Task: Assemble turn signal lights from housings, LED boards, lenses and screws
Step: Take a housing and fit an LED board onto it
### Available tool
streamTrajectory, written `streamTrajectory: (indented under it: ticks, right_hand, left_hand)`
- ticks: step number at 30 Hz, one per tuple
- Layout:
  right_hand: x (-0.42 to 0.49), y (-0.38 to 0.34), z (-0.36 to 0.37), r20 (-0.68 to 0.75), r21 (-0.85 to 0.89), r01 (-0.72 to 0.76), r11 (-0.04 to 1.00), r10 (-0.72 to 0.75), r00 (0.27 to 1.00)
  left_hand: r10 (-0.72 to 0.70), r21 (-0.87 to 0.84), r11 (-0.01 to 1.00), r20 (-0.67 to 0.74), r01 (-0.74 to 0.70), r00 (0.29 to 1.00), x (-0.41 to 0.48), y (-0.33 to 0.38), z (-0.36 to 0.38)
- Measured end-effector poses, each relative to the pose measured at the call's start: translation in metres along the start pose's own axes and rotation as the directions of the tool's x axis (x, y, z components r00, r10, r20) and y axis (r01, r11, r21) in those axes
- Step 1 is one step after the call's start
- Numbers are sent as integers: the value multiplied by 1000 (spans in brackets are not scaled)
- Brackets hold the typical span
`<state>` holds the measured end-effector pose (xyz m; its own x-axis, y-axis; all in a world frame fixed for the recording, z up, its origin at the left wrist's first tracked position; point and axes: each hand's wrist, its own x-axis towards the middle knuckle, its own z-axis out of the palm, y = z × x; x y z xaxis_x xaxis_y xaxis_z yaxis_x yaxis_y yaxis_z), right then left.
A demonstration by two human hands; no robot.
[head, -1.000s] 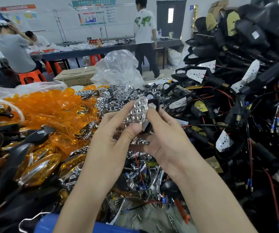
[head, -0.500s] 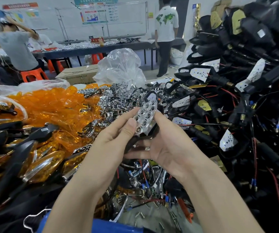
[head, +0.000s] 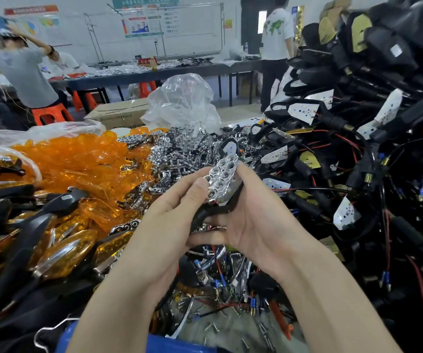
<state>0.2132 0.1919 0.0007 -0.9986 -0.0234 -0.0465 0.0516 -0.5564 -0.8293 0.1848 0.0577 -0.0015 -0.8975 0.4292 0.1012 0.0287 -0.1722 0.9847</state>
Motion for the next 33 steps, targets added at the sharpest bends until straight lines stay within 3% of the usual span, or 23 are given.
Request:
streamTrajectory:
  ticks: [13,23,33]
  right_hand:
    - [5,4,-7,29,-37,-18,999,19,999]
    - [6,6,-12,9,-17,55,998,-55,998]
    - [13,12,-15,-7,-26,27,999,-27,1000]
  left_hand:
    - [-57,-122,991,-17,54,998,1,3,-2]
    - [-8,-52,999,-26,6,1000,2,-1,1]
    - [29,21,999,-37,-28,999,4,-4,-1]
